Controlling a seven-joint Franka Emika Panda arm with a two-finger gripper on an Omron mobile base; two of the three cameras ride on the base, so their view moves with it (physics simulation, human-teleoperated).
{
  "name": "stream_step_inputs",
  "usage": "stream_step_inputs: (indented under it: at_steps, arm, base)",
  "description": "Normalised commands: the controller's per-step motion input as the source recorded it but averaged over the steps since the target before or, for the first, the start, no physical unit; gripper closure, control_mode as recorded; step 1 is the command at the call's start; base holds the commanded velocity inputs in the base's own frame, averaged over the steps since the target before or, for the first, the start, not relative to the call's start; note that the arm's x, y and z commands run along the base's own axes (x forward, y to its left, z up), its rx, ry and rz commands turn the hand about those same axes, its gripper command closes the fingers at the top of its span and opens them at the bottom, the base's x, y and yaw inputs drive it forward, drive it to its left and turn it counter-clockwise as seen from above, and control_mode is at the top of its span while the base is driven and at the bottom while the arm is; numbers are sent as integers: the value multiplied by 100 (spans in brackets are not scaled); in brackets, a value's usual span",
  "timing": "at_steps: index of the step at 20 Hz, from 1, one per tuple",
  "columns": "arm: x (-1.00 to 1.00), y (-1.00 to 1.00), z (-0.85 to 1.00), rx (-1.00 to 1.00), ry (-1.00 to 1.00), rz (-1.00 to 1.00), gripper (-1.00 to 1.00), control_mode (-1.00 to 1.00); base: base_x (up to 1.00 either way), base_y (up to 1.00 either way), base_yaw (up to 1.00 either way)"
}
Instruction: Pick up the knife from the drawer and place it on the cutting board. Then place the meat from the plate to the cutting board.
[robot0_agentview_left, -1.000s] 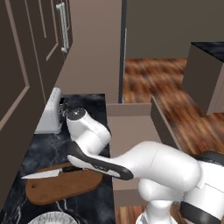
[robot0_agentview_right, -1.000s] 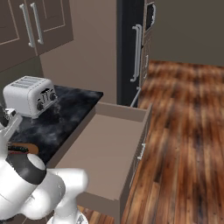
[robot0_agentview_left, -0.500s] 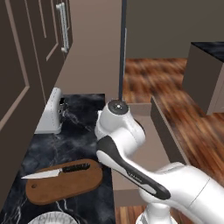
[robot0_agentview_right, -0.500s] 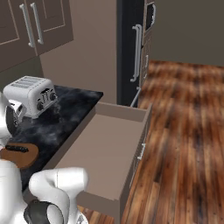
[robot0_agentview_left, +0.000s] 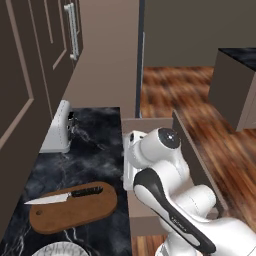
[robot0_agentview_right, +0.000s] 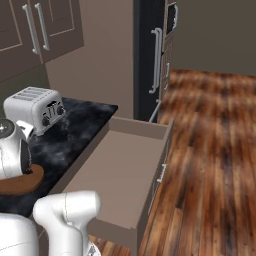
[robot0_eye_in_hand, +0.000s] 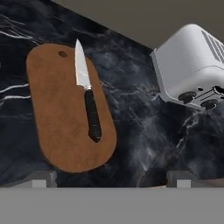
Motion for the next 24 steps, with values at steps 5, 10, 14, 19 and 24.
stream_step_inputs:
  at_steps: [5,10,14,19,24]
  arm:
    - [0,0,0,0,0,0,-100,100]
    - [0,0,0,0,0,0,-100,100]
    - [0,0,0,0,0,0,-100,100]
    - [0,0,0,0,0,0,-100,100]
    - [0,0,0,0,0,0,-100,100]
  base:
    - [-66,-11,23]
    - [-52,-14,30]
    - [-11,0,31]
    - [8,0,30]
    - [51,0,9]
